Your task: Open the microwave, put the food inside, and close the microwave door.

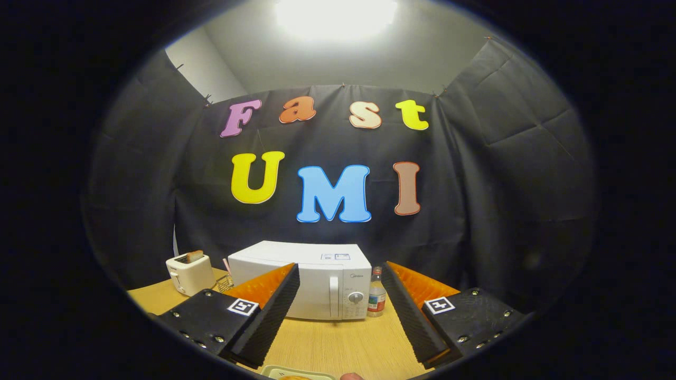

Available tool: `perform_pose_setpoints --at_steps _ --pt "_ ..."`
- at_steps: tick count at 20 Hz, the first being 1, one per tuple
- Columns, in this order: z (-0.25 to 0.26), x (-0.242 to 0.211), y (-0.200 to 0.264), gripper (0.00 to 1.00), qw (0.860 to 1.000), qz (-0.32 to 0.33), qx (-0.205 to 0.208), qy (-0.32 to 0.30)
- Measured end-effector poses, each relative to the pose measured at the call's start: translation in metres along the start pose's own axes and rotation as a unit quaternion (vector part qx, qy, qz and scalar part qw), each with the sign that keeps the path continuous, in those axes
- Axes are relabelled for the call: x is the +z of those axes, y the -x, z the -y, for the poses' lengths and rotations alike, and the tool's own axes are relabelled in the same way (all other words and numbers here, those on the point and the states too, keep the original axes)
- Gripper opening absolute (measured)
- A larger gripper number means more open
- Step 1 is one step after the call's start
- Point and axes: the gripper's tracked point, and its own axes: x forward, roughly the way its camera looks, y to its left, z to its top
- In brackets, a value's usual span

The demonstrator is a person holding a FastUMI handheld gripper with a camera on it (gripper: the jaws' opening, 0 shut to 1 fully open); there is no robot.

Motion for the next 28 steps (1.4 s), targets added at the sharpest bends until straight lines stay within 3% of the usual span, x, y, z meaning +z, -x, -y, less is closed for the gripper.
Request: perform_pose_setpoints --at_steps 15,28 --pt "-0.011 -0.004 -0.02 0.99 1.0 -0.003 0.013 -0.012" --pt "-0.028 -0.025 -0.101 0.99 0.999 -0.009 0.041 -0.025"
